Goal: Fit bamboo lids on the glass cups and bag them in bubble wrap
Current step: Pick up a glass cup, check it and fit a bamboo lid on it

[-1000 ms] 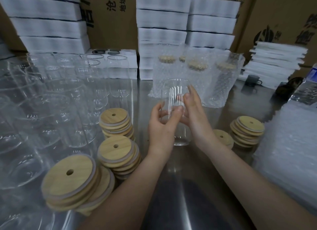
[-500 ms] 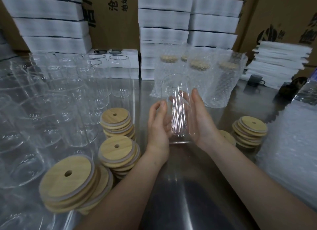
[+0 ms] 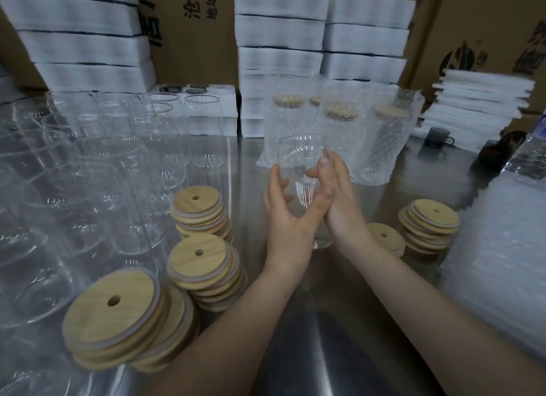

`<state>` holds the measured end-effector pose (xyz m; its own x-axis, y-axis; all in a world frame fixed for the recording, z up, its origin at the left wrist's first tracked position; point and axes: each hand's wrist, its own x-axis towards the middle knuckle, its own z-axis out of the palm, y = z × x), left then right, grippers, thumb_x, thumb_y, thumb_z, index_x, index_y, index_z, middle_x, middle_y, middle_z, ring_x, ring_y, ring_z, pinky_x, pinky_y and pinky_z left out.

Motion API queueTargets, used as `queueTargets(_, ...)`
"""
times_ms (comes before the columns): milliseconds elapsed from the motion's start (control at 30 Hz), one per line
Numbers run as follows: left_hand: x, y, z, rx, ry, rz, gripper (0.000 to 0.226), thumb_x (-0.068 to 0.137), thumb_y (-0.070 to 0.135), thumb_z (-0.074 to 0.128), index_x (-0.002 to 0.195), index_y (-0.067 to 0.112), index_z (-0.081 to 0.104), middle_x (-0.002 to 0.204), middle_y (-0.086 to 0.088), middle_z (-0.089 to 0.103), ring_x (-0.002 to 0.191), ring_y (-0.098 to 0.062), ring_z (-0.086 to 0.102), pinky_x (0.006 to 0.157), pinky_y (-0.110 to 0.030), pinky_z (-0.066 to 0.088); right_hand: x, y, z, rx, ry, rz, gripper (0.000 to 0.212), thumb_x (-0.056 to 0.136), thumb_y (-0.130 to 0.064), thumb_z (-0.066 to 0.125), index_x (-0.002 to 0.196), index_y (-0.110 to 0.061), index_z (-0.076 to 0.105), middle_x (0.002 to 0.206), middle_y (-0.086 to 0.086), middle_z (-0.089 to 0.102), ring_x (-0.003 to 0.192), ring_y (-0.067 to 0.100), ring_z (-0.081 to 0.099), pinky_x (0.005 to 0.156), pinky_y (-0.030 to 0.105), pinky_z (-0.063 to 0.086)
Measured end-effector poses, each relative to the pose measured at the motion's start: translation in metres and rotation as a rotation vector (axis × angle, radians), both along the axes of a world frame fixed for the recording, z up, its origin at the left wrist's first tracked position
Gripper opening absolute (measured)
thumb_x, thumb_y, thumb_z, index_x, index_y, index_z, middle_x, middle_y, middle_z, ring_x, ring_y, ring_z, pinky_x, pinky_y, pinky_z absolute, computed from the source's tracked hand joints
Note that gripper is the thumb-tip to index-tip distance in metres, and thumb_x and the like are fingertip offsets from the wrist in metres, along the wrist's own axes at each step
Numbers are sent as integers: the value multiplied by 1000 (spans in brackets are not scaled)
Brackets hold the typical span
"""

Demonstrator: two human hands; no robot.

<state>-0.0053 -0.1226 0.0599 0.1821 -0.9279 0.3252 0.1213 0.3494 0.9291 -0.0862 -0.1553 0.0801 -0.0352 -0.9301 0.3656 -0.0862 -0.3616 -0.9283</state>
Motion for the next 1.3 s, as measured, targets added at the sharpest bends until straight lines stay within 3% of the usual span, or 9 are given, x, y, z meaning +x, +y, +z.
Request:
queueTargets(167, 9, -5, 4, 49, 52, 38, 84, 76, 40, 78, 147, 21, 37, 131, -4, 50, 116, -13, 56, 93, -26, 51, 6, 0, 4, 14, -74, -22, 15, 103, -43, 36, 105, -40, 50, 100, -5, 58, 75, -9, 63, 56, 15, 52)
queueTargets(300, 12, -7, 4, 81, 169, -19, 71, 80, 28, 76, 143, 16, 45, 125, -8, 60, 107, -15, 66, 76, -17, 53, 7, 1, 10, 47, -114, -79, 19, 106, -39, 30, 110, -33, 48, 96, 3, 55, 57, 1, 65, 49, 30, 53)
queueTargets(500, 19, -8, 6, 113, 315, -52, 60, 76, 36, 71, 127, 7, 57, 89, 4, 73, 74, -12, 71, 54, -23, 54, -2, -4, 6, 108, -209, -98, 22, 107, -29, 36, 104, -31, 58, 87, 8, 57, 59, 16, 56, 45, 27, 46)
queueTargets(667, 28, -9, 9, 144, 399, -54, 62, 72, 41, 72, 118, 3, 57, 101, -11, 73, 96, -28, 70, 79, -42, 57, 1, -5, 1, 235, -255, -20, 25, 106, -29, 41, 105, -23, 66, 84, 5, 64, 59, 11, 59, 51, 25, 49)
queueTargets(800, 31, -11, 9, 142, 382, -61, 57, 82, 42, 64, 120, -1, 60, 123, -27, 61, 119, -42, 57, 105, -58, 41, 5, -5, 0, 396, -325, 170, 49, 105, -49, 28, 110, -19, 67, 81, -3, 74, 63, 9, 68, 55, 26, 52)
queueTargets(1000, 27, -10, 5, 73, 268, 62, 30, 95, 26, 60, 125, 21, 59, 110, -7, 68, 96, -20, 68, 80, -37, 58, -3, -4, 2, 432, -379, 318, 63, 99, -61, 24, 136, -18, 50, 122, 16, 68, 110, 33, 67, 91, 55, 54)
queueTargets(1067, 26, -10, 4, 22, 247, 108, 26, 96, 18, 58, 122, 18, 59, 103, -1, 66, 86, -9, 67, 72, -25, 56, 0, -3, 3, 410, -296, 288, 63, 97, -62, 28, 136, -17, 48, 122, 23, 66, 106, 38, 66, 88, 57, 54)
queueTargets(1200, 19, -8, 4, 11, 128, 0, 59, 88, 31, 68, 138, 11, 46, 119, 6, 60, 104, 9, 60, 79, -7, 47, 8, 0, 3, 257, -145, 111, 47, 93, -58, 44, 122, -23, 56, 111, 15, 69, 94, 30, 71, 79, 46, 58)
queueTargets(1300, 14, -7, 3, 58, 64, -61, 90, 69, 39, 72, 147, 18, 33, 138, 0, 49, 125, -9, 52, 96, -25, 51, 10, 3, 3, 172, -126, 52, 43, 78, -66, 44, 101, -31, 53, 93, 1, 67, 68, 2, 69, 57, 20, 54)
